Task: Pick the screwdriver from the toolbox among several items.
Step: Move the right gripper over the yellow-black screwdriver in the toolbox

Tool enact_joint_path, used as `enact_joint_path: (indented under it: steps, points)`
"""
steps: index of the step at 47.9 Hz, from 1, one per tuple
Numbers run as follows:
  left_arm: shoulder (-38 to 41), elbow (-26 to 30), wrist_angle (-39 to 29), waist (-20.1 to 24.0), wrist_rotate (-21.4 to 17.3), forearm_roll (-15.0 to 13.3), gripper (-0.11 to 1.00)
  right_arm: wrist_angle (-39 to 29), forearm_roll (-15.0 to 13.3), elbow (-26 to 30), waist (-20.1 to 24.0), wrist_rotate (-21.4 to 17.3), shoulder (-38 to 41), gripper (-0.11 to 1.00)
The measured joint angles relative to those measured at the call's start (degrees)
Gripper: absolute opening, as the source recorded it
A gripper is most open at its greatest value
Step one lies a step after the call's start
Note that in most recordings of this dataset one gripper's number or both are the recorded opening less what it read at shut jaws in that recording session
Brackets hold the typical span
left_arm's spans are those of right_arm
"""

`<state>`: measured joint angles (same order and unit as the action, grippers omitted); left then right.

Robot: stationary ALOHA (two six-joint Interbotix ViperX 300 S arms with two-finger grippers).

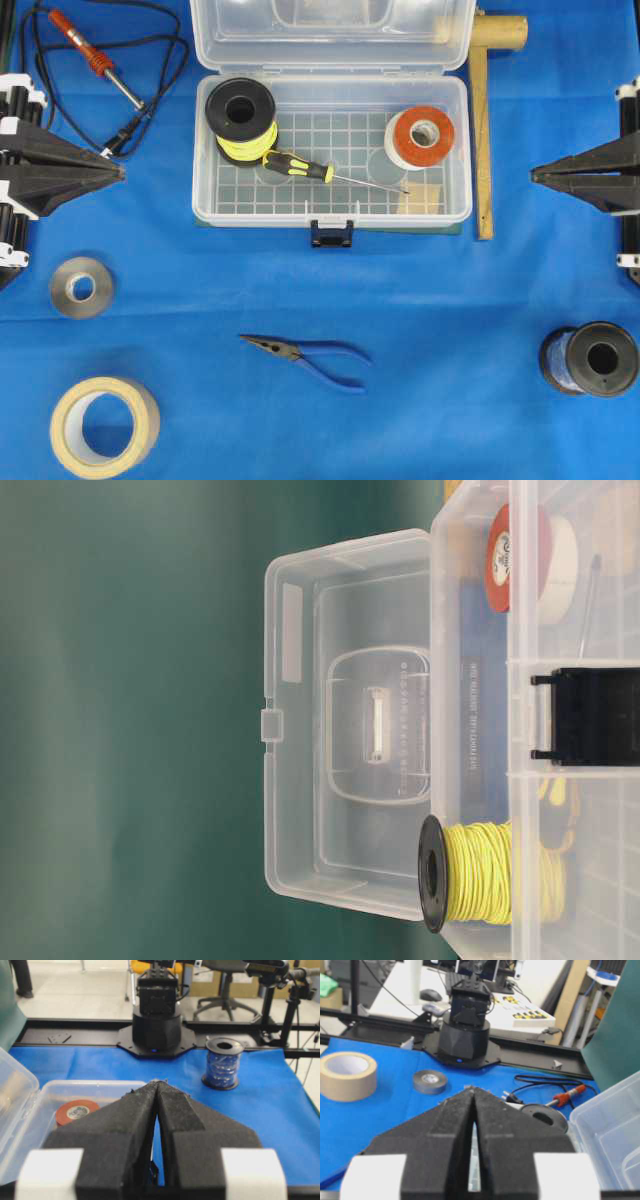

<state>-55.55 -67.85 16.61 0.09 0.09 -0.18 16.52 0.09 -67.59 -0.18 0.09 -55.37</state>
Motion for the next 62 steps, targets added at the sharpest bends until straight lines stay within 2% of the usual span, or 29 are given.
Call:
enact_joint_path:
  steps: [4,9,18,31,33,36,43,46,48,54,62]
  points:
    - [0.2,0.1,0.0,0.0,0.0,-1.1,0.0,-1.0,0.2,0.8,-0.4,-0.5,0.4,0.0]
    - [0.2,0.0,0.0,0.0,0.0,-1.6,0.0,-5.4,1.1,4.0,-2.3,-1.0,2.6,0.0]
    - [0.3,0.0,0.0,0.0,0.0,-1.7,0.0,-18.5,2.4,14.3,-7.9,-1.1,10.5,0.0]
    - [0.3,0.0,0.0,0.0,0.1,-1.7,0.0,-32.1,2.9,28.5,-11.3,-2.0,26.0,0.01]
    - [0.3,0.0,0.0,0.0,0.0,-1.8,0.0,-33.3,2.9,29.9,-11.9,-2.6,28.7,0.06]
    - [0.3,0.0,0.0,0.0,0.0,-1.8,0.0,-35.2,2.9,32.3,-12.4,-3.6,32.5,0.19]
    - [0.4,0.0,0.0,0.0,0.1,-1.8,0.0,-40.4,2.8,38.3,-13.3,-4.7,42.0,0.64]
    - [0.4,0.0,0.0,0.0,0.1,-1.8,0.0,-42.1,2.5,40.4,-13.3,-4.8,46.0,0.78]
    - [0.5,0.0,0.0,0.0,0.0,-1.8,0.0,-42.7,2.5,41.7,-13.3,-4.8,48.3,0.79]
    - [0.5,0.0,0.0,0.0,0.0,-1.8,0.0,-43.7,2.4,45.8,-13.3,-4.9,56.3,0.72]
    - [0.5,-0.2,0.1,0.0,0.2,-1.8,0.0,-43.9,2.4,49.3,-13.3,-4.9,65.0,0.72]
